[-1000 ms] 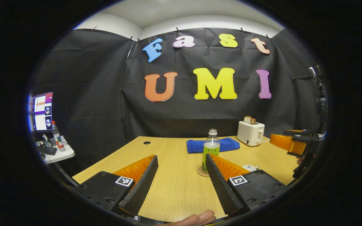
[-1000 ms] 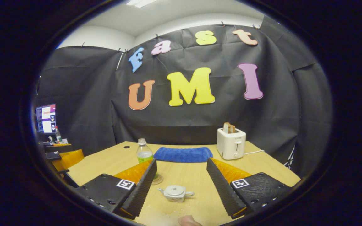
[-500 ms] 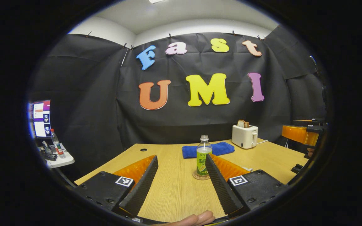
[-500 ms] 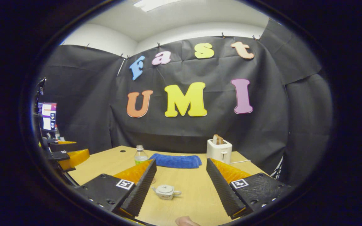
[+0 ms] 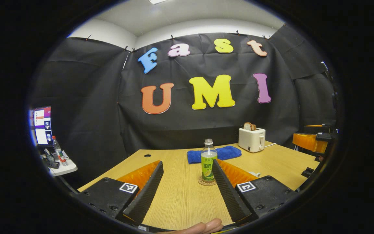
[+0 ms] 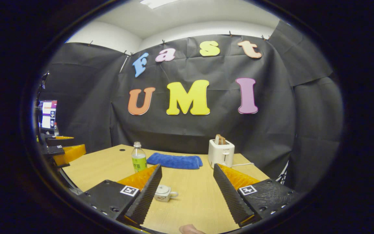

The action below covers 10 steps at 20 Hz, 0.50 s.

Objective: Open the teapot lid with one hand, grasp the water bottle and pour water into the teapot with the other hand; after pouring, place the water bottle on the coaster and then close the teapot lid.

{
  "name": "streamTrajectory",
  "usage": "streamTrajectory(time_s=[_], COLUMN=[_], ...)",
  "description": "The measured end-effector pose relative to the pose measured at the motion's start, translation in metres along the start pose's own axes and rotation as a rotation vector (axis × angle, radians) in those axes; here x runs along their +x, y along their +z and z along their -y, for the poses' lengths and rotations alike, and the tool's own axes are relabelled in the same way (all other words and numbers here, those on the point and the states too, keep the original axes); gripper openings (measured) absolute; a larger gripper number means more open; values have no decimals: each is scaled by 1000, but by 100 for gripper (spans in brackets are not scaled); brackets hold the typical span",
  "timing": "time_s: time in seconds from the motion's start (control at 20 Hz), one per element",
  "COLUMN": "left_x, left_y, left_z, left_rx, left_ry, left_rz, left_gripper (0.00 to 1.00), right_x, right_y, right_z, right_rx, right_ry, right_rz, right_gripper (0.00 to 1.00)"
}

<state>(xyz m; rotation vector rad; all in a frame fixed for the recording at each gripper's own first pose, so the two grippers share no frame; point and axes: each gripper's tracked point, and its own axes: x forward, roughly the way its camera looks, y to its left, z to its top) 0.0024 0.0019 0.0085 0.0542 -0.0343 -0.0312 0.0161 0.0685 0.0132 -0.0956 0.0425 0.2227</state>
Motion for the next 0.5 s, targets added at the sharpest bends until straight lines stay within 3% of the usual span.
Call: streamTrajectory(time_s=[0.2,0.5], left_x=[-3,-2], left_y=[4,2], left_z=[-1,-3], left_rx=[-7,-12], left_ry=[-2,0], left_rz=[10,3], left_gripper=[95,95], right_x=[1,1], right_y=[3,-3], right_z=[4,11], right_rx=[-7,-4], right_ry=[-20,-29], right_rz=[3,-19], right_gripper=[92,95])
